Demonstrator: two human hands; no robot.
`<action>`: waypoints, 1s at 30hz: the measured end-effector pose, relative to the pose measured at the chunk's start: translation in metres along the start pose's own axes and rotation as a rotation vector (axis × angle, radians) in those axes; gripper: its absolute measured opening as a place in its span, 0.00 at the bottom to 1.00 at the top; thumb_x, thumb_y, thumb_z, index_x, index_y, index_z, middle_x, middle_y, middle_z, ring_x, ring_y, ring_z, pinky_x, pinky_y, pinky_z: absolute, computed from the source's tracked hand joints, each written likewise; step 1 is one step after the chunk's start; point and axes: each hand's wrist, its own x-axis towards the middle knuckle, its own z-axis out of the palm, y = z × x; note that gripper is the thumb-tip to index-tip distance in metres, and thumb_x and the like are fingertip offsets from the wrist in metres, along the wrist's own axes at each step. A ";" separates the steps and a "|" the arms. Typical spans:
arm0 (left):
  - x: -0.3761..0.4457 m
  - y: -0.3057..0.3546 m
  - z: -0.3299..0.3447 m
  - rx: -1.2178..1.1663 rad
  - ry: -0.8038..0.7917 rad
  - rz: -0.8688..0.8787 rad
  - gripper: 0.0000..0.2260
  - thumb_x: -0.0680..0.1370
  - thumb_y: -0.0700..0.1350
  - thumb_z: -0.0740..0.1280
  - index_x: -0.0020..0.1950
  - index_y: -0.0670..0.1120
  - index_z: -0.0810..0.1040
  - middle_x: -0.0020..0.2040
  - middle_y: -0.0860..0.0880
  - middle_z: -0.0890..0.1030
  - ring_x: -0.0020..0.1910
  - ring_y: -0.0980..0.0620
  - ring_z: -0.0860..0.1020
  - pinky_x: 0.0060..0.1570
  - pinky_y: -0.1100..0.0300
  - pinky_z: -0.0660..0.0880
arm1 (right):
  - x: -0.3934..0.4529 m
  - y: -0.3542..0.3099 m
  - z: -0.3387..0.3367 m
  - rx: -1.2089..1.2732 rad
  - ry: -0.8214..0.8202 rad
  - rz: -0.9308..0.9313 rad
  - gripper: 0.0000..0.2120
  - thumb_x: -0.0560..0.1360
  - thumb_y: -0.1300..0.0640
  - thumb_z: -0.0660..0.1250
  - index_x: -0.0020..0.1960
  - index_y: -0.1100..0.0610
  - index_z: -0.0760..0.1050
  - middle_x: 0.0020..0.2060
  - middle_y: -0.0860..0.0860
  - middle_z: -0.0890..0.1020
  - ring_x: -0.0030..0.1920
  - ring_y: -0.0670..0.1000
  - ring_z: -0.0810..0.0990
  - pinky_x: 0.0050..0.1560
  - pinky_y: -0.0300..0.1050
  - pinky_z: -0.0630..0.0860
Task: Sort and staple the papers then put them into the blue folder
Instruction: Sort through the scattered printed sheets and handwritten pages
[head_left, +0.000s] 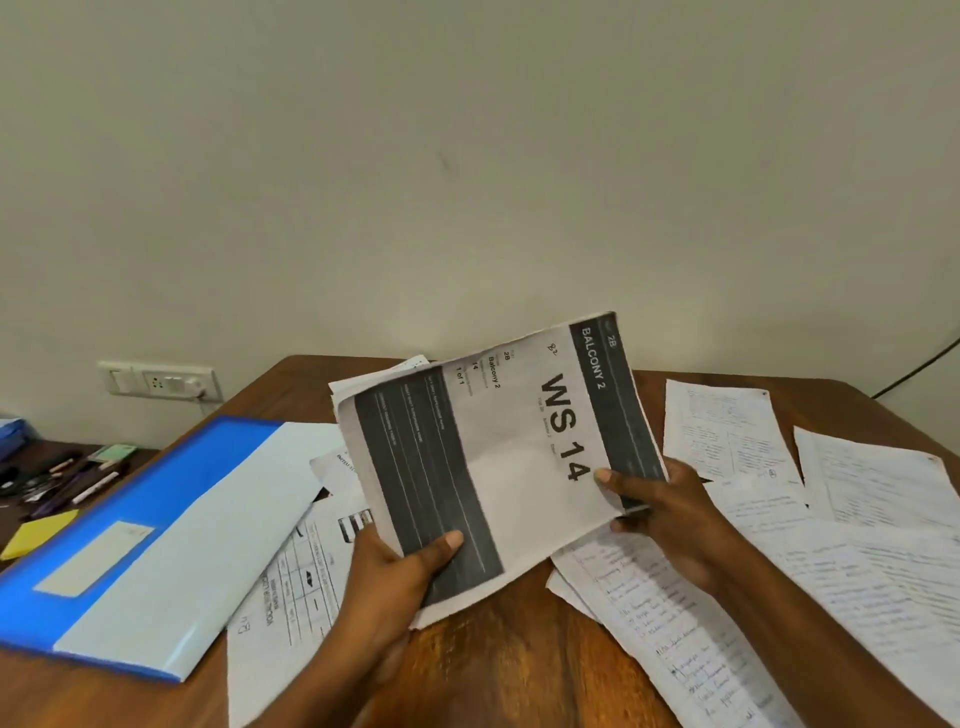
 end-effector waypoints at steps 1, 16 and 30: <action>-0.002 0.001 0.005 -0.053 0.016 -0.006 0.19 0.74 0.31 0.76 0.62 0.44 0.80 0.50 0.43 0.89 0.47 0.42 0.88 0.48 0.45 0.85 | 0.004 0.006 -0.001 0.117 -0.037 0.000 0.32 0.66 0.52 0.83 0.66 0.56 0.77 0.58 0.59 0.86 0.48 0.56 0.87 0.46 0.53 0.85; -0.029 -0.050 0.071 0.478 -0.306 0.002 0.14 0.71 0.54 0.81 0.47 0.73 0.82 0.47 0.58 0.86 0.57 0.56 0.84 0.56 0.68 0.78 | 0.033 0.022 0.033 0.372 0.041 0.093 0.15 0.77 0.59 0.74 0.63 0.56 0.81 0.58 0.58 0.86 0.59 0.67 0.84 0.62 0.74 0.77; 0.072 0.022 0.045 0.193 -0.310 0.090 0.22 0.78 0.59 0.64 0.64 0.46 0.81 0.55 0.45 0.88 0.51 0.42 0.87 0.50 0.44 0.84 | 0.059 0.021 -0.040 -0.182 -0.210 0.218 0.18 0.76 0.58 0.76 0.64 0.56 0.77 0.50 0.53 0.89 0.53 0.60 0.87 0.53 0.56 0.83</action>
